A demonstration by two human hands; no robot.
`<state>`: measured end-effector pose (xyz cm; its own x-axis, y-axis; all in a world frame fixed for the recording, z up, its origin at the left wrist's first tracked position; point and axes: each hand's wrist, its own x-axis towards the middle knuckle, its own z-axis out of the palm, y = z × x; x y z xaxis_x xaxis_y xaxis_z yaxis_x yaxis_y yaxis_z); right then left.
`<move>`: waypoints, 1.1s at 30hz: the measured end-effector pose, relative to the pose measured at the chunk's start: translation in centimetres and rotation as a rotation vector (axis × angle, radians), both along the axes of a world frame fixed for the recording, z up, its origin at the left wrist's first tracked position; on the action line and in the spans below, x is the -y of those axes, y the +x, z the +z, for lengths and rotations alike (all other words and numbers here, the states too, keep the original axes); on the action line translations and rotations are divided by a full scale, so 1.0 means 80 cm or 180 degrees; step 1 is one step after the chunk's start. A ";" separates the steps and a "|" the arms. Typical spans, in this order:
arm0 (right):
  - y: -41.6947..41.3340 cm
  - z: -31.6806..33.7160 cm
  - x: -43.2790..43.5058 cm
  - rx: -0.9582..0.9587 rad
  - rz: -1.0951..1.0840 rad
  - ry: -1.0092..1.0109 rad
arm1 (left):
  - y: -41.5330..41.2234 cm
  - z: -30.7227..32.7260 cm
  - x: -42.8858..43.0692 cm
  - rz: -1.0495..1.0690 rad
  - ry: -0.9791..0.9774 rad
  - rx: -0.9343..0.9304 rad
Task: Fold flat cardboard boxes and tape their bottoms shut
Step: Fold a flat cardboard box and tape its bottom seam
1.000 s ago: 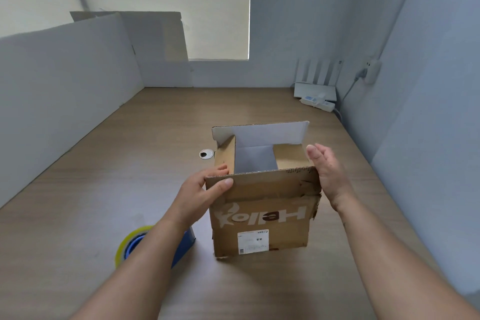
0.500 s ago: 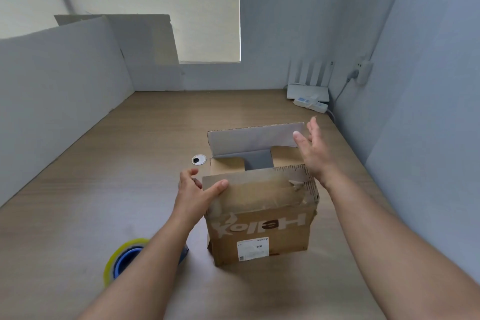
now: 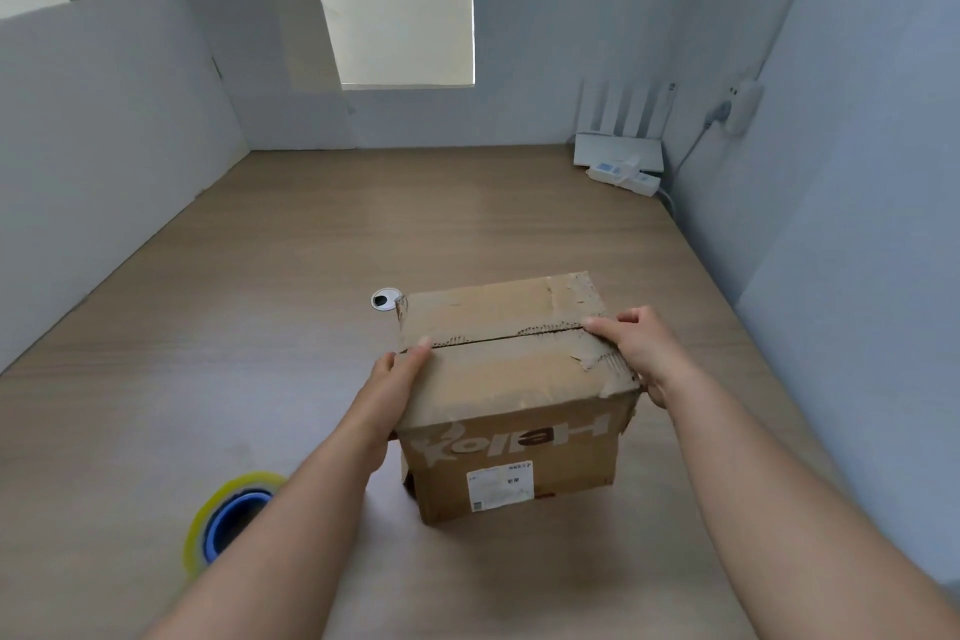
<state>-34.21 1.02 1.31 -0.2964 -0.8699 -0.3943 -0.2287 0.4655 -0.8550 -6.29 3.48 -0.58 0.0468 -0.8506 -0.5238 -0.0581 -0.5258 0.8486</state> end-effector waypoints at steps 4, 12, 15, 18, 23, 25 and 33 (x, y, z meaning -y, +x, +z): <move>-0.004 -0.008 -0.017 0.1018 0.0478 0.1009 | 0.004 0.005 0.003 -0.0033 0.0574 -0.0311; -0.004 -0.015 -0.058 0.2250 0.0722 0.0306 | 0.012 0.011 -0.033 -0.0101 0.0247 -0.1297; 0.009 -0.019 -0.079 0.2384 0.0760 0.0190 | 0.021 0.004 -0.059 0.0057 0.0100 -0.1434; 0.018 -0.045 -0.109 0.2217 0.0749 0.0373 | 0.028 -0.018 -0.093 0.0250 0.0251 -0.1425; 0.018 -0.082 -0.158 0.1782 0.0744 0.0932 | 0.032 -0.052 -0.140 0.0287 0.0675 -0.1204; 0.018 -0.086 -0.168 0.1844 0.0705 0.0926 | 0.033 -0.056 -0.152 0.0223 0.0780 -0.1215; 0.024 -0.097 -0.193 0.2253 0.0501 0.0520 | 0.026 -0.054 -0.159 0.0375 0.0327 -0.1263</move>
